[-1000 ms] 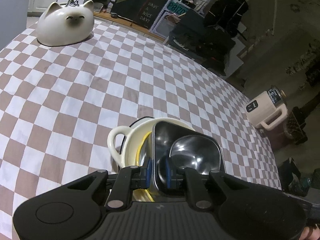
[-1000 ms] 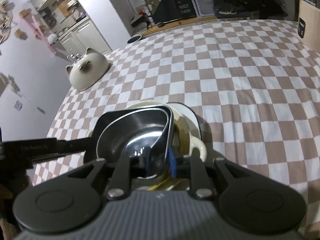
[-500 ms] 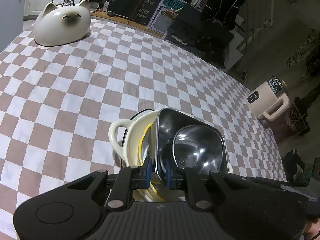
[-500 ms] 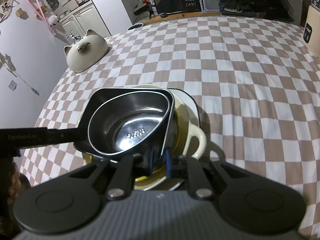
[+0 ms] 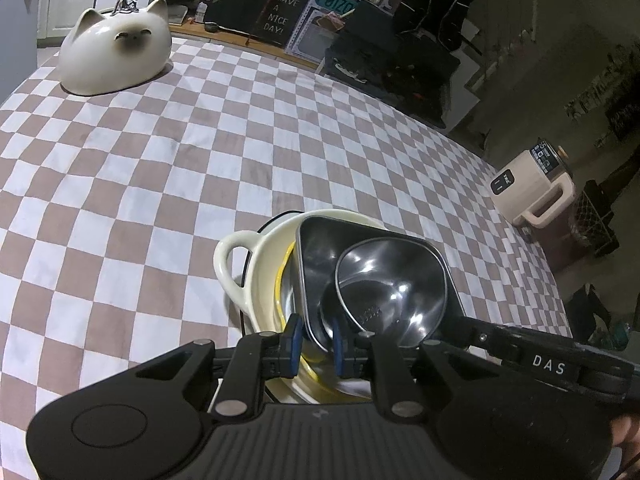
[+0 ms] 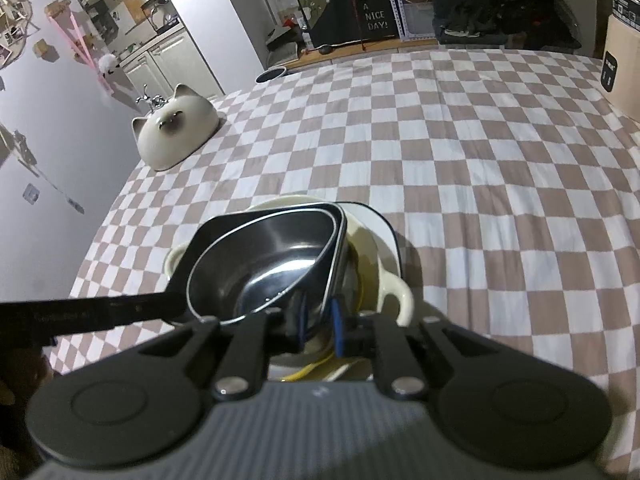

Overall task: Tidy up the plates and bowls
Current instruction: 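Lower the steel stack onto the cream and yellow bowls with both grippers, then open both grippers and pull them back from the stack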

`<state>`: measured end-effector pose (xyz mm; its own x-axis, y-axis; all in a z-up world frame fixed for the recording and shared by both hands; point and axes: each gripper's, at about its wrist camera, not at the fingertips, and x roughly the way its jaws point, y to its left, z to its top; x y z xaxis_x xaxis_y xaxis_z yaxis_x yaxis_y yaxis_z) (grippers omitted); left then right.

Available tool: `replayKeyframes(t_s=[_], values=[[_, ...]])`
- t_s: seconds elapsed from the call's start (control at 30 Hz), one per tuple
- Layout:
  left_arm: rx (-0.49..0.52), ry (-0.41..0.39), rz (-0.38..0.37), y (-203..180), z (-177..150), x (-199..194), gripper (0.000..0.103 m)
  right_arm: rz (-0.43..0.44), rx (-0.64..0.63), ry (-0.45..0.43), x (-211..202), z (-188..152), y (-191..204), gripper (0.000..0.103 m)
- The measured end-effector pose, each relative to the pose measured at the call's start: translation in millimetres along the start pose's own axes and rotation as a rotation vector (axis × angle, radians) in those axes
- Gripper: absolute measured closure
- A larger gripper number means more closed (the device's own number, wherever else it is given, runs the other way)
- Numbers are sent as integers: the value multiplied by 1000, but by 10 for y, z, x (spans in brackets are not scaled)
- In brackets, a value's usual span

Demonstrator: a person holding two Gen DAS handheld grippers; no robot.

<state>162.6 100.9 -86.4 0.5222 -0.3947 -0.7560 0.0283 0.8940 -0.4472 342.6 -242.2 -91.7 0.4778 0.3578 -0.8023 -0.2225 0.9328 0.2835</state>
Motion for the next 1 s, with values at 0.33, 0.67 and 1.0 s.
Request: replayKeyframes(t_s=[0.33, 0.67, 1.0], values=[[7, -5, 9, -12, 1, -4, 79, -21, 21, -30, -45, -12, 4, 70], [7, -109, 34, 2, 110, -226, 6, -71, 23, -164, -301, -3, -29, 8], [142, -353, 10, -326, 88, -752, 0, -93, -24, -351, -734, -63, 66, 1]])
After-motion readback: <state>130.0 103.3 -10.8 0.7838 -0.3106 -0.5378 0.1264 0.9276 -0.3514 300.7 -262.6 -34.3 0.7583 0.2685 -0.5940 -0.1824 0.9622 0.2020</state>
